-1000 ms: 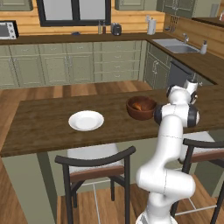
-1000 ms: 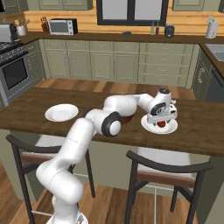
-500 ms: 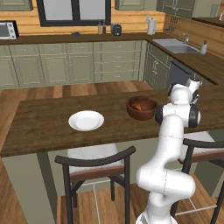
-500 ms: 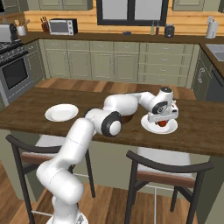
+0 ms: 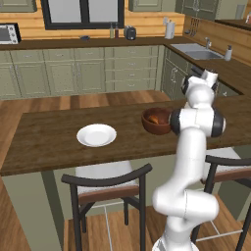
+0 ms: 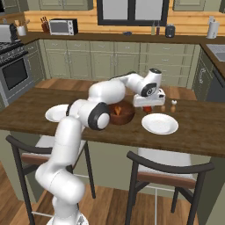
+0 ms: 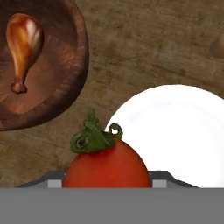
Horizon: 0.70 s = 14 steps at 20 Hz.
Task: Pick the chicken drumstick and tomato from their plates and place them in the bowl. Then put the bowl in the fridge.
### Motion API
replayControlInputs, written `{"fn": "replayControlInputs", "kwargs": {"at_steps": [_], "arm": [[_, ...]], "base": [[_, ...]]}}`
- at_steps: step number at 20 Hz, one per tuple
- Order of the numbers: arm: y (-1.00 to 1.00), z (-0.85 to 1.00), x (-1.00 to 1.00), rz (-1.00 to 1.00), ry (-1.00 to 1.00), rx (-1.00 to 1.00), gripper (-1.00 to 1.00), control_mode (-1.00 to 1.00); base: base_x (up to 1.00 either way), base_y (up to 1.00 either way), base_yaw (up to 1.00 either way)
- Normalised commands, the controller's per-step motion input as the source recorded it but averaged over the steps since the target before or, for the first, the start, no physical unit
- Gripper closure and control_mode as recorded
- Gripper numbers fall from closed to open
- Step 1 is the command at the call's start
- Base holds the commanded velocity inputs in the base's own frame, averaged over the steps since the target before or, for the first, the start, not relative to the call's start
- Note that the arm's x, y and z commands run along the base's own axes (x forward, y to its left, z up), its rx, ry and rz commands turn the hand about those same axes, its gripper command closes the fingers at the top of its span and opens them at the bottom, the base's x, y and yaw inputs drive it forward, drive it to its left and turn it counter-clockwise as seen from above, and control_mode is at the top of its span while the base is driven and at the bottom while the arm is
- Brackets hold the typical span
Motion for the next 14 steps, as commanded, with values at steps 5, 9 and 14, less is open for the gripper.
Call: {"fn": "replayControlInputs", "kwargs": {"at_steps": [5,9,14], "arm": [[1.00,0.27,0.16,0.00,0.00,0.02,1.00,-1.00],[1.00,-0.07,0.20,-0.02,0.00,0.01,1.00,-1.00],[0.63,-0.19,0.50,-0.04,0.00,0.00,1.00,-1.00]], "base": [[0.00,0.00,0.00],[0.00,0.00,0.00],[0.00,0.00,0.00]]}}
